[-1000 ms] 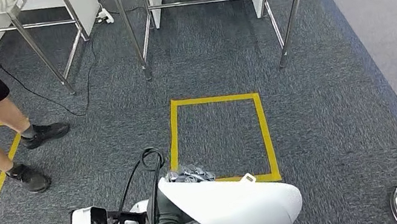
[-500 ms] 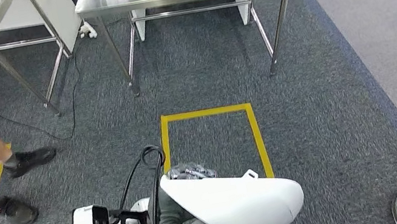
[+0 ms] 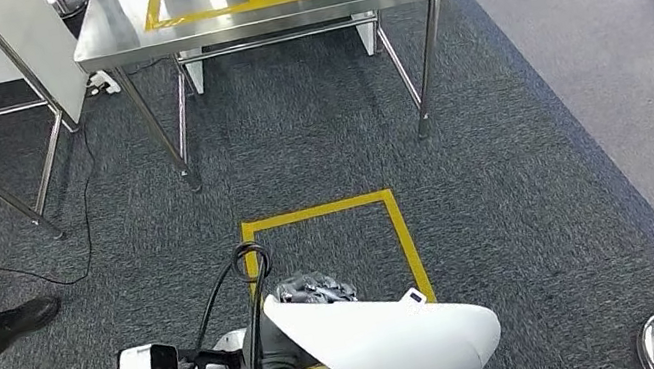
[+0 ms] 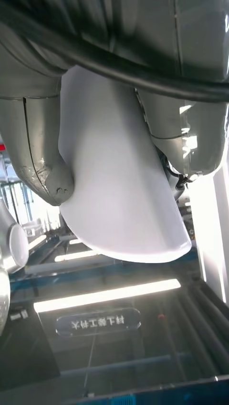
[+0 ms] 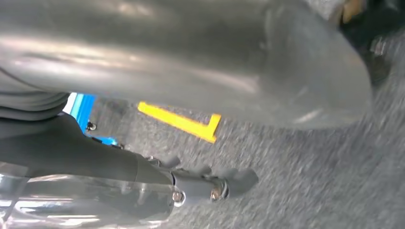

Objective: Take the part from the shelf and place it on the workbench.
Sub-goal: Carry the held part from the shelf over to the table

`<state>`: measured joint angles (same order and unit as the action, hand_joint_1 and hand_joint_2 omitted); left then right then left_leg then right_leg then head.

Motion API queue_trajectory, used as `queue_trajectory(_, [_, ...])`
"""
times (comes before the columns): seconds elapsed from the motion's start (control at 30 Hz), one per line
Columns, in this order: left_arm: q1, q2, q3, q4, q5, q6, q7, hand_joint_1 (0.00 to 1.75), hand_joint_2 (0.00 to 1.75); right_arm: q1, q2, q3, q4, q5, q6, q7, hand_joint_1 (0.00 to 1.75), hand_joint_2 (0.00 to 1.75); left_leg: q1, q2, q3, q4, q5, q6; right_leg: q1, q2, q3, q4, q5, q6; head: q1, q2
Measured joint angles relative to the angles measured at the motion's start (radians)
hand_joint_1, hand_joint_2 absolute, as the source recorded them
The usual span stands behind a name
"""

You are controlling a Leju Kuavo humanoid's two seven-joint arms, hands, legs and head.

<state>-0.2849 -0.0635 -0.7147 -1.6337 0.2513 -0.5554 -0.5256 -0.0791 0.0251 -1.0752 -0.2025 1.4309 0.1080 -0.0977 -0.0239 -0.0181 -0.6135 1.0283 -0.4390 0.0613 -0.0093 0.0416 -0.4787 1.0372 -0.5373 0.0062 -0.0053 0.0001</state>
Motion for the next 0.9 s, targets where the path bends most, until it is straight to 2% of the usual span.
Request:
queue_trajectory(0.03, [-0.001, -0.001, 0.0, -0.001, 0.0, 0.0, 0.0, 1.75, 1.75, 0.0, 0.0, 0.0, 0.0, 0.0, 0.0, -0.001, 0.0, 0.0, 0.003, 0.001, 0.018, -0.014, 0.001, 0.005, 0.001, -0.005, -0.001, 0.02, 0.009, 0.005, 0.002, 0.0])
queue_trajectory(0.1, [-0.001, -0.003, 0.0, -0.001, 0.0, 0.001, 0.0, 1.75, 1.75, -0.003, 0.001, 0.0, -0.001, 0.0, 0.0, -0.001, 0.0, 0.0, 0.008, 0.006, 0.05, -0.031, 0.0, 0.01, -0.001, -0.02, -0.041, 0.095, 0.0, 0.013, 0.008, 0.0])
queue_trajectory(0.17, [0.001, -0.003, 0.0, -0.001, -0.001, 0.003, 0.0, 1.75, 1.75, -0.004, 0.001, 0.0, 0.0, 0.0, 0.0, -0.001, 0.0, 0.0, 0.009, 0.008, 0.064, -0.036, -0.012, 0.011, -0.006, -0.029, -0.117, 0.193, -0.047, 0.024, 0.013, 0.0])
queue_trajectory(0.2, [0.003, -0.003, 0.0, -0.001, -0.002, 0.004, 0.0, 1.75, 1.75, -0.004, 0.001, 0.0, 0.0, 0.0, -0.001, -0.001, 0.0, 0.0, 0.01, 0.009, 0.07, -0.037, -0.019, 0.01, -0.009, -0.031, -0.153, 0.223, -0.073, 0.029, 0.013, 0.0])
queue_trajectory(0.23, [0.005, -0.003, 0.0, -0.001, -0.003, 0.005, 0.0, 1.75, 1.75, -0.003, 0.0, 0.0, -0.001, 0.0, -0.001, -0.001, 0.0, 0.0, 0.011, 0.008, 0.077, -0.036, -0.027, 0.008, -0.012, -0.032, -0.177, 0.229, -0.085, 0.033, 0.013, 0.0])
queue_trajectory(0.27, [0.007, -0.003, 0.0, -0.001, -0.005, 0.008, 0.0, 1.75, 1.75, -0.001, 0.0, 0.0, -0.001, 0.0, -0.001, -0.001, 0.0, 0.0, 0.013, 0.008, 0.086, -0.036, -0.035, 0.005, -0.015, -0.033, -0.186, 0.206, -0.073, 0.036, 0.014, 0.0])
queue_trajectory(0.3, [0.008, -0.003, 0.0, -0.001, -0.007, 0.01, 0.0, 1.75, 1.75, 0.001, 0.0, 0.0, -0.001, 0.0, -0.001, -0.001, 0.0, 0.0, 0.015, 0.008, 0.097, -0.036, -0.043, 0.001, -0.018, -0.036, -0.18, 0.157, -0.035, 0.039, 0.014, 0.0])
queue_trajectory(0.33, [0.008, -0.003, 0.0, -0.001, -0.009, 0.013, 0.0, 1.75, 1.75, 0.003, 0.0, 0.0, -0.001, 0.0, -0.001, -0.001, 0.0, 0.0, 0.017, 0.009, 0.105, -0.036, -0.052, -0.005, -0.021, -0.04, -0.166, 0.091, 0.021, 0.043, 0.015, 0.0])
queue_trajectory(0.37, [0.009, -0.003, 0.0, -0.001, -0.01, 0.014, 0.001, 1.75, 1.75, 0.004, 0.001, 0.0, 0.0, 0.0, 0.0, -0.001, 0.0, 0.0, 0.018, 0.01, 0.113, -0.034, -0.061, -0.012, -0.021, -0.044, -0.154, 0.035, 0.063, 0.044, 0.015, 0.0])
queue_trajectory(0.4, [0.008, -0.003, 0.0, -0.001, -0.011, 0.015, 0.001, 1.75, 1.75, 0.003, 0.002, 0.0, 0.0, 0.0, 0.0, -0.001, 0.0, 0.0, 0.017, 0.011, 0.119, -0.034, -0.07, -0.02, -0.02, -0.047, -0.145, -0.003, 0.091, 0.039, 0.016, 0.0])
queue_trajectory(0.43, [0.008, -0.003, -0.001, -0.001, -0.011, 0.015, 0.001, 1.75, 1.75, 0.003, 0.002, 0.0, 0.0, 0.0, 0.0, -0.001, 0.0, 0.0, 0.016, 0.012, 0.124, -0.033, -0.076, -0.028, -0.017, -0.049, -0.142, -0.021, 0.103, 0.032, 0.016, 0.0])
queue_trajectory(0.53, [0.007, -0.003, -0.001, -0.001, -0.011, 0.015, 0.001, 1.75, 1.75, 0.001, 0.004, 0.0, 0.0, 0.0, 0.0, -0.001, 0.0, 0.0, 0.017, 0.013, 0.134, -0.016, -0.084, -0.046, -0.015, -0.043, -0.127, -0.023, 0.096, 0.003, 0.015, 0.0])
queue_trajectory(0.6, [0.006, -0.003, -0.002, -0.001, -0.011, 0.016, 0.0, 1.75, 1.75, 0.002, 0.005, 0.0, 0.0, 0.0, 0.0, -0.001, 0.0, 0.0, 0.021, 0.014, 0.101, 0.056, -0.106, -0.055, -0.015, -0.041, -0.11, -0.024, 0.086, -0.012, 0.012, 0.0])
queue_trajectory(0.7, [0.007, -0.001, -0.002, -0.001, -0.011, 0.016, 0.0, 1.75, 1.75, 0.002, 0.005, 0.0, 0.0, 0.001, 0.0, -0.001, 0.0, 0.0, 0.025, 0.014, -0.019, 0.237, -0.179, -0.065, -0.01, -0.039, -0.093, -0.025, 0.067, -0.023, 0.01, 0.0])
queue_trajectory(0.73, [0.009, 0.0, -0.002, -0.001, -0.012, 0.016, 0.0, 1.75, 1.75, 0.002, 0.005, 0.0, 0.0, 0.001, 0.0, -0.001, 0.0, 0.0, 0.026, 0.014, -0.048, 0.263, -0.186, -0.064, -0.007, -0.038, -0.086, -0.024, 0.06, -0.024, 0.009, 0.0])
queue_trajectory(0.77, [0.009, 0.001, -0.002, -0.001, -0.013, 0.016, 0.0, 1.75, 1.75, 0.002, 0.005, 0.0, 0.0, 0.002, 0.0, -0.001, 0.0, 0.0, 0.025, 0.014, -0.059, 0.251, -0.17, -0.059, -0.004, -0.036, -0.077, -0.024, 0.052, -0.024, 0.009, 0.0])
queue_trajectory(0.8, [0.01, 0.001, -0.002, -0.001, -0.014, 0.016, 0.0, 1.75, 1.75, 0.002, 0.005, 0.0, 0.0, 0.003, 0.0, -0.001, 0.0, 0.0, 0.023, 0.014, -0.053, 0.205, -0.133, -0.051, 0.001, -0.035, -0.066, -0.024, 0.044, -0.024, 0.009, 0.0])
queue_trajectory(0.87, [0.01, 0.001, -0.002, -0.002, -0.014, 0.017, -0.001, 1.75, 1.75, 0.003, 0.01, 0.001, 0.001, 0.005, 0.0, -0.002, 0.0, 0.0, 0.012, 0.014, -0.018, 0.079, -0.042, -0.023, 0.007, -0.035, -0.045, -0.027, 0.028, -0.024, 0.014, 0.0])
queue_trajectory(0.9, [0.01, 0.001, -0.002, -0.002, -0.015, 0.017, -0.001, 1.75, 1.75, 0.002, 0.013, 0.001, 0.001, 0.005, 0.0, -0.002, 0.0, 0.0, 0.006, 0.013, -0.005, 0.031, -0.016, -0.011, 0.006, -0.034, -0.038, -0.03, 0.023, -0.02, 0.017, 0.0])
